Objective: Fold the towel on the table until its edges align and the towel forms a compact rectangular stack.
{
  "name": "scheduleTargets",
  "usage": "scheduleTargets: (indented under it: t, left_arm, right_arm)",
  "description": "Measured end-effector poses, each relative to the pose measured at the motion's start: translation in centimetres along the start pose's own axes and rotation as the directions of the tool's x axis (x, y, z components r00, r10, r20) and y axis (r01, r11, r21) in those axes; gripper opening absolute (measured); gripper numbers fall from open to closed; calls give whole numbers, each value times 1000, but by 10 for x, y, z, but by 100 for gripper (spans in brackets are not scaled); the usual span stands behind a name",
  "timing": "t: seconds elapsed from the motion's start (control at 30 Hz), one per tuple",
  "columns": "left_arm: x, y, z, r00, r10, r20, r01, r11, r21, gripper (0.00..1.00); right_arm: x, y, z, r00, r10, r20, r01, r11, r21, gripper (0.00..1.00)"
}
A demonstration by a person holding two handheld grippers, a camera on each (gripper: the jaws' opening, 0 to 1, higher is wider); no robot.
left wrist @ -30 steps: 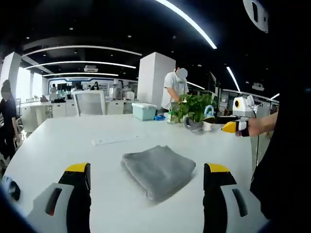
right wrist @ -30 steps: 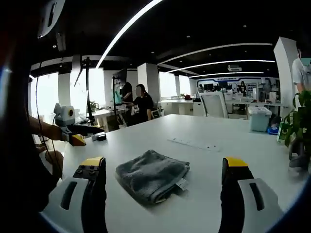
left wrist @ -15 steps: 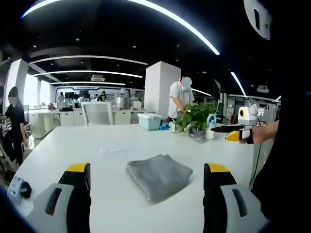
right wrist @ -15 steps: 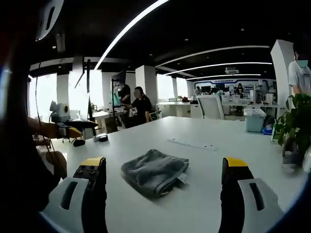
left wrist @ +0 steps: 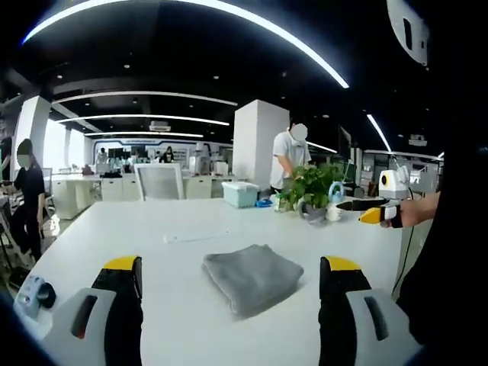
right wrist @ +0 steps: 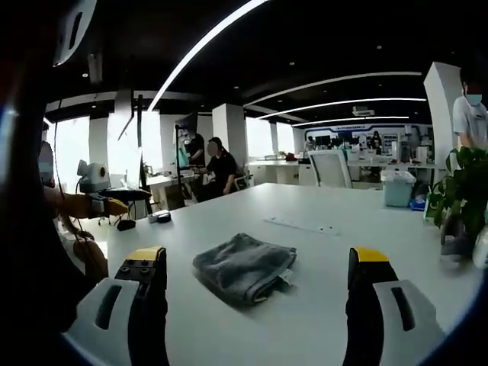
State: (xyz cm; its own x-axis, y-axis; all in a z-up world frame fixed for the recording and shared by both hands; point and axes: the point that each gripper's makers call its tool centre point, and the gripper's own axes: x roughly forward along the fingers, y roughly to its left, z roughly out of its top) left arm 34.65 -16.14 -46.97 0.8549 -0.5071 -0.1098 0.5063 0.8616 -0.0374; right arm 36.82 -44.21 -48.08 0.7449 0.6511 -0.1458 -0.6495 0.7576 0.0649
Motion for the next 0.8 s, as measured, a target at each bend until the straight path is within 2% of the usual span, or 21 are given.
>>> scheduleTargets:
  t: [0.27,0.47,0.8]
  left_arm:
    - [-1,-3,-1,1000,-3,1,3,1000,-2,99]
    - [-3,-2,0,1000,-1,6,1,1000,-10,99]
    - [-4,1,3,1000,1,18,-1,1000,-16,99]
  right_arm:
    - [-4,0,3,1000,-9,13,9,1000,13,99]
    - [-5,2,-2,1000,-9,1,9,1000,24,99]
    - [0,5,0,1000,-1,8,0,1000,31,99]
